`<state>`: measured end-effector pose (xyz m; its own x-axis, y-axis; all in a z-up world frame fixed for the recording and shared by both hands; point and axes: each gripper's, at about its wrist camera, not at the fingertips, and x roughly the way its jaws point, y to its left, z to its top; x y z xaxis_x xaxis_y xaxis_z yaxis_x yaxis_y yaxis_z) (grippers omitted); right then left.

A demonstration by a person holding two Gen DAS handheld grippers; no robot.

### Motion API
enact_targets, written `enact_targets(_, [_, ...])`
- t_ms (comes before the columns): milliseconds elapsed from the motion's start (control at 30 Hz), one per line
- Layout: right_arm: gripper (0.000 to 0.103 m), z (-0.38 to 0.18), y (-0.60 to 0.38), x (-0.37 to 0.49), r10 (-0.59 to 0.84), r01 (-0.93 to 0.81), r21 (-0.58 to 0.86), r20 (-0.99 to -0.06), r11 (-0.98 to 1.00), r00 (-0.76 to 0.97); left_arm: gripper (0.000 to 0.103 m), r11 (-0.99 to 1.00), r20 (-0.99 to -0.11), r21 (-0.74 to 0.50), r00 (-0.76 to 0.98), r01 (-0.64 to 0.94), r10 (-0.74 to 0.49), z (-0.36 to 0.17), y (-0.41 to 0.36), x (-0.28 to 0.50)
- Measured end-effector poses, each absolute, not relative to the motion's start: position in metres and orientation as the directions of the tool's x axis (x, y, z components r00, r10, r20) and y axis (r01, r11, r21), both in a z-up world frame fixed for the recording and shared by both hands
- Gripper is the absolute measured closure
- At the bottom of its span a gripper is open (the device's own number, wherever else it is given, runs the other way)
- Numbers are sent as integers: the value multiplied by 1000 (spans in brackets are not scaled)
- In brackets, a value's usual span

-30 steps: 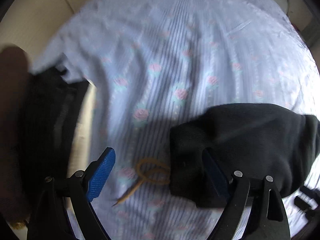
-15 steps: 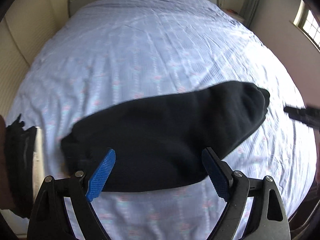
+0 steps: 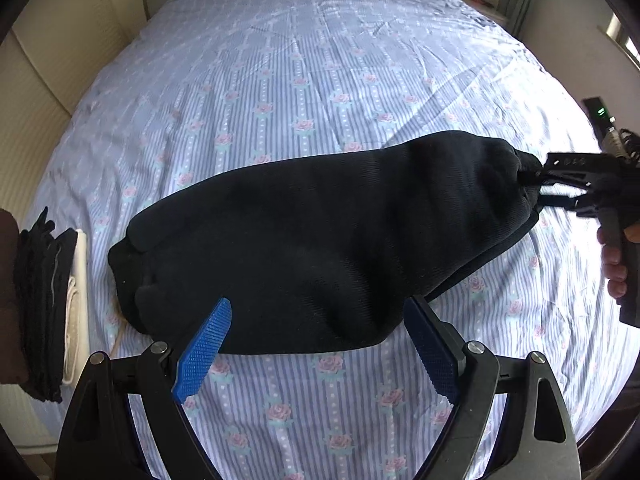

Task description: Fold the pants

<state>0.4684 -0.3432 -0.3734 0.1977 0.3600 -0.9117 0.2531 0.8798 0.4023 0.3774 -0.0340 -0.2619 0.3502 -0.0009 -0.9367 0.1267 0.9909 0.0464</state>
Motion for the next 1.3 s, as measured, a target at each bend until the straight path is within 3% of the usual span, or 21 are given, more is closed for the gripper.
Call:
enact_targets(133, [42,-377,-337,467,356,247,406,-907,880,224,15,990,-936,62,353,125,14,-258,-38,378])
enact_targets(300, [90,-360,-331,462,315,189,367,-913,911,259,15,994,-940,58,342,94,22,-258,-34,379])
enact_targets(633, [96,-322,-359,438,293,198,381,-884,903,365,15,998,-949,49,312,46,32,-264,-33,378])
enact_targets(967, [96,-361,-369,434,259,297,331,-931,896,257,15,997,-956,51,292,65,30,-267,-40,374])
enact_targets(1033, [95,-359,-373,431,268,287,339,-927,896,261,15,997,-957,49,287,62,29,-267,-40,373])
enact_targets(1133, [66,-345,-385,419,275,284,354,-919,891,282,15,997,-958,45,284,56,28,-268,-40,371])
enact_targets(1200, [39,-336,-386,409,312,283,411,-889,867,334,14,997,-957,47,289,55,29,-266,-40,370])
enact_targets(1267, [27,-335,-388,403,374,278,488,-848,827,375,14,997,-956,53,292,59,33,-266,-41,370])
enact_targets(1300, [26,-338,-388,401,393,278,508,-838,815,379,14,996,-956,58,291,64,37,-266,-42,370])
